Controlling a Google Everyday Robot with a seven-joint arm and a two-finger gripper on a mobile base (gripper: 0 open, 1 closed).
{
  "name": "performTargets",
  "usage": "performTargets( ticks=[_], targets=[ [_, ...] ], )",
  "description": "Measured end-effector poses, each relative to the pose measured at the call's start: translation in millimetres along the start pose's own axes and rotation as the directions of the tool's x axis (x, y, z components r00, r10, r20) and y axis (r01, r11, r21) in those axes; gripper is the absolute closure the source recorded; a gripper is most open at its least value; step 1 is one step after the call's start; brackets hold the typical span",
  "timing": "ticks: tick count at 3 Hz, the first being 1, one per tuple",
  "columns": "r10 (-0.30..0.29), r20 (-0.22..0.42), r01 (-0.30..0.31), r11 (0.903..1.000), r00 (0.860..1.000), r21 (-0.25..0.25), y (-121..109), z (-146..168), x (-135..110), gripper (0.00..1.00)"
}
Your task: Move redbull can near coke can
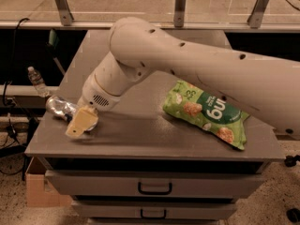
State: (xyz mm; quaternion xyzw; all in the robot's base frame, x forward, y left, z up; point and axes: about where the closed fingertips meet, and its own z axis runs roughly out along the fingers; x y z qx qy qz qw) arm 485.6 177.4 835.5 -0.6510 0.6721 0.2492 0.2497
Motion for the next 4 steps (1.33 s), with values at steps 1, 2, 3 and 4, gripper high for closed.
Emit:
performTargets(
  ticks=[1, 2, 3, 4],
  targets=[
    [0.015, 0.003, -0.015, 0.9992, 1.000, 0.037, -9, -1, -1, 0.64],
    [0.041, 0.017, -0.043, 0.9886, 0.999, 0.144, -41, -39, 6, 0.88],
    [0.050, 0.032, -0.057, 0.9535, 0.998, 0.296, -93, -110, 10, 1.00],
    [0.052, 0.036, -0.060, 0.9538, 0.998, 0.294, -92, -109, 10, 1.00]
  ],
)
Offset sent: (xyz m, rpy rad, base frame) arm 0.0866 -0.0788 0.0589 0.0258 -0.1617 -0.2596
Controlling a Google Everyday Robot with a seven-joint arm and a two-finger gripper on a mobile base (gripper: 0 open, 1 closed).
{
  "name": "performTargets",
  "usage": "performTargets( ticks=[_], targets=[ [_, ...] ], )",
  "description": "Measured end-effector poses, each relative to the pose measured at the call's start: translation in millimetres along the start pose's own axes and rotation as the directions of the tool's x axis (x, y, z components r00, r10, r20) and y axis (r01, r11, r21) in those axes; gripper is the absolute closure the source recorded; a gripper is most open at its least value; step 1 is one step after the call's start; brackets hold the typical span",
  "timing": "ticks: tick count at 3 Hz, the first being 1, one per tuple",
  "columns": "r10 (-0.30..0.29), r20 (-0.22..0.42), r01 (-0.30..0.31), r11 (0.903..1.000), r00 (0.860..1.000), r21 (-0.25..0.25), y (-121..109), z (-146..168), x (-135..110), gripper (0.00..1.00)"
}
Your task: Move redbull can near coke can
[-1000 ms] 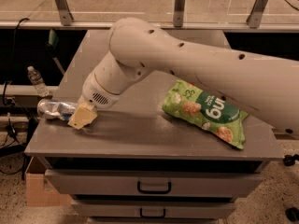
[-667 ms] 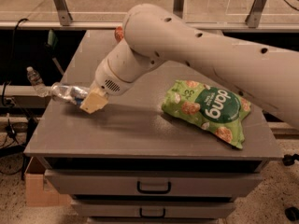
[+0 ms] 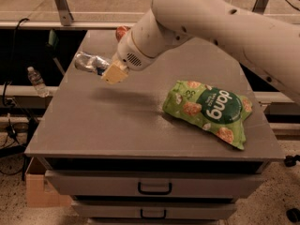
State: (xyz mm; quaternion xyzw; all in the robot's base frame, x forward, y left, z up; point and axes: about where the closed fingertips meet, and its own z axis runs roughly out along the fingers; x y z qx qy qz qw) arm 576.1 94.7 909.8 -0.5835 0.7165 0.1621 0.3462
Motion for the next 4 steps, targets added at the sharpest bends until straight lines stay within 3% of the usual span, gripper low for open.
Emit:
performTargets(
  ticks=[1, 2, 4],
  targets=[
    [0.009, 0.011, -0.010, 0.9970, 1.000, 0.077, -31, -17, 17, 1.00],
    [0.030, 0.053, -0.039, 0.9815, 0.998, 0.187, -87, -47, 45, 1.00],
    [0.081, 0.076, -0.099, 0.9571, 0.994, 0.272, -189, -45, 88, 1.00]
  ],
)
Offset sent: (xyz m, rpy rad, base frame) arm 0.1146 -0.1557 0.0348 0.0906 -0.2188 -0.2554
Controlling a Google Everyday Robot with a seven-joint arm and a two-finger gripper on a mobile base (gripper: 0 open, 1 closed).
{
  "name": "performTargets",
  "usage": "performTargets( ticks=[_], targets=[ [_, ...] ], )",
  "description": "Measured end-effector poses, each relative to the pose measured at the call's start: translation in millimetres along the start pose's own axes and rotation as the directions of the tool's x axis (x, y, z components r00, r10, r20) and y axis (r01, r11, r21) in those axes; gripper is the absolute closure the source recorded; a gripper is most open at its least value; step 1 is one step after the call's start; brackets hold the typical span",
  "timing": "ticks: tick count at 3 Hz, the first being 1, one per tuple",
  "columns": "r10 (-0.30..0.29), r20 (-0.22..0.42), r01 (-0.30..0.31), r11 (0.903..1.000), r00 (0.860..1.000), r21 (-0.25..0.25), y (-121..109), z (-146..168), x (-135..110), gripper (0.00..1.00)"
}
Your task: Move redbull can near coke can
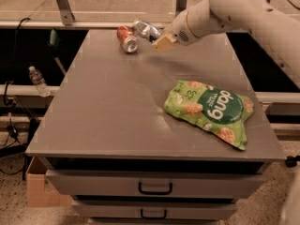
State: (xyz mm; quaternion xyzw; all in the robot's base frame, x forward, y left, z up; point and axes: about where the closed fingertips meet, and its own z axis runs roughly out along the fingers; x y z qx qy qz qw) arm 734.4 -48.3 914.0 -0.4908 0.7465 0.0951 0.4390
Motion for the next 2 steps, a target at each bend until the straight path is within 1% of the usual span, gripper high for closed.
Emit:
performTargets(
  ticks=[1, 2],
  targets=[
    [0.034, -0.025, -0.033, 0.9988, 0.999, 0.036, -38, 14, 17, 1.00],
    [0.072, -0.092, -0.066, 0.9956, 0.993, 0.067, -57, 21, 40, 0.82]
  ],
)
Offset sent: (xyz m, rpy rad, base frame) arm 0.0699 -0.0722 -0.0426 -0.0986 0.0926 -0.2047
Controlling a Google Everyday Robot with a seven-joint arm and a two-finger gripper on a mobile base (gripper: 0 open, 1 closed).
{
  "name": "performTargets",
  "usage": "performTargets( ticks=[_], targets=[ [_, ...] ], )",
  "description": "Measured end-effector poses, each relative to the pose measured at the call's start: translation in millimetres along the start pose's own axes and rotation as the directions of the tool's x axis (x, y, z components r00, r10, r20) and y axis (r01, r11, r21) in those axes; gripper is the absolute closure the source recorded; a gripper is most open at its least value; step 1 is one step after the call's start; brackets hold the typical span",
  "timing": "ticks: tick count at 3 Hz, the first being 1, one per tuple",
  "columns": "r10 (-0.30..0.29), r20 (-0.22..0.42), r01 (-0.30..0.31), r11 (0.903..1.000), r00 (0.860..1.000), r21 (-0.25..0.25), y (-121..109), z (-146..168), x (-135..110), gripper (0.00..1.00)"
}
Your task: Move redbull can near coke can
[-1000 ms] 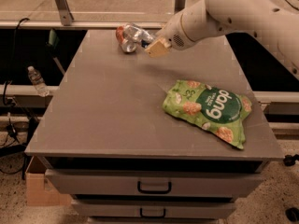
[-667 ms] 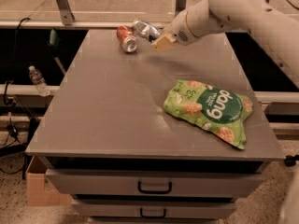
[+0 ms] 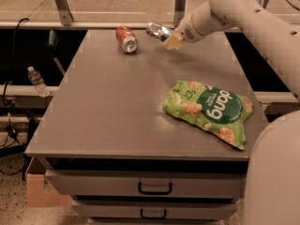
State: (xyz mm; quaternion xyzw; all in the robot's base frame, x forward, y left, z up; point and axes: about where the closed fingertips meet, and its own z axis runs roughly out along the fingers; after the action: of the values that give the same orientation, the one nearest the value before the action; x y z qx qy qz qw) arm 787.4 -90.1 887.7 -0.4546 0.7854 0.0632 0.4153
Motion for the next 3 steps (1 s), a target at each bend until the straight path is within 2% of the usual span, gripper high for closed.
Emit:
performTargets(
  ticks=[1, 2, 3],
  targets=[
    [0.032, -0.052, -0.032, 0.9994, 0.998, 0.010, -5, 7, 17, 0.60],
    [0.040, -0.085, -0.040, 0.9992, 0.996, -0.005, -1, 18, 24, 0.36],
    [0.028, -0.098, -0.031, 0.9989, 0.995, -0.035, 6, 32, 20, 0.12]
  ],
)
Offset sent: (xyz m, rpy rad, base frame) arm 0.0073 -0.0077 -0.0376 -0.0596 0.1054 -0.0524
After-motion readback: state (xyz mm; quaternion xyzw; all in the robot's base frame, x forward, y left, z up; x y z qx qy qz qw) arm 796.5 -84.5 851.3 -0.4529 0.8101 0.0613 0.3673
